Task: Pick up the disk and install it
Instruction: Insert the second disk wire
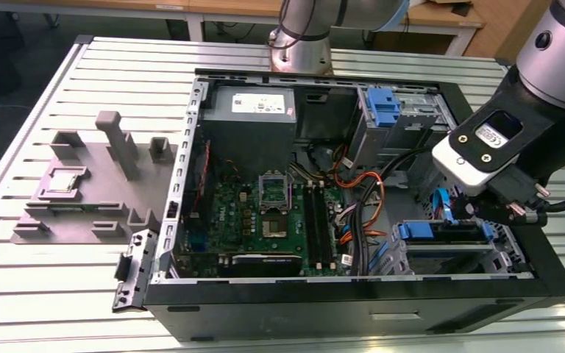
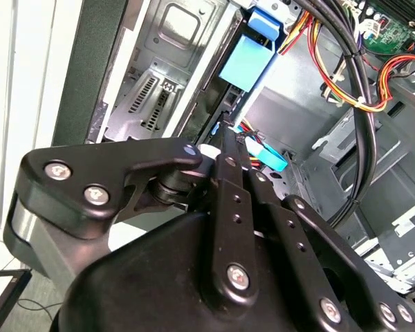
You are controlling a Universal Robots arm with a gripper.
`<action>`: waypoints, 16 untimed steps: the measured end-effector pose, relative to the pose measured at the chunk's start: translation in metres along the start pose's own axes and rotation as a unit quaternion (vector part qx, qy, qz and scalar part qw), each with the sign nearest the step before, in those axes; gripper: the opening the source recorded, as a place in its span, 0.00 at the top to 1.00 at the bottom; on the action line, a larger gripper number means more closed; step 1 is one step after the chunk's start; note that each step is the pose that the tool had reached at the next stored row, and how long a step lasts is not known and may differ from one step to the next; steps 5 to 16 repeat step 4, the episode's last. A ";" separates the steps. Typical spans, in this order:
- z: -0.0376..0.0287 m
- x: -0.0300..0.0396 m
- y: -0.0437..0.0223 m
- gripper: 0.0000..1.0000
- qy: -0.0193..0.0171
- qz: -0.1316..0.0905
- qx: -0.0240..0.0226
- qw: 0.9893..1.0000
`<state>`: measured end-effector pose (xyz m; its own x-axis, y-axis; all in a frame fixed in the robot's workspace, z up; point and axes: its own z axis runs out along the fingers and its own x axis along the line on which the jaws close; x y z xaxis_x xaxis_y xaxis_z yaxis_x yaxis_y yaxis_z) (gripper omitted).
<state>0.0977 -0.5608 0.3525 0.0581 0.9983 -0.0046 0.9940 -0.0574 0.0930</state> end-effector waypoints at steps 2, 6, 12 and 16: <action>0.0000 0.0000 0.0000 0.90 0.000 0.000 0.000 1.000; 0.0000 0.0000 0.0000 0.90 0.000 0.000 0.000 1.000; 0.0000 0.0000 0.0000 0.90 0.000 0.000 0.000 1.000; 0.0000 0.0000 0.0000 0.90 0.000 0.000 0.000 1.000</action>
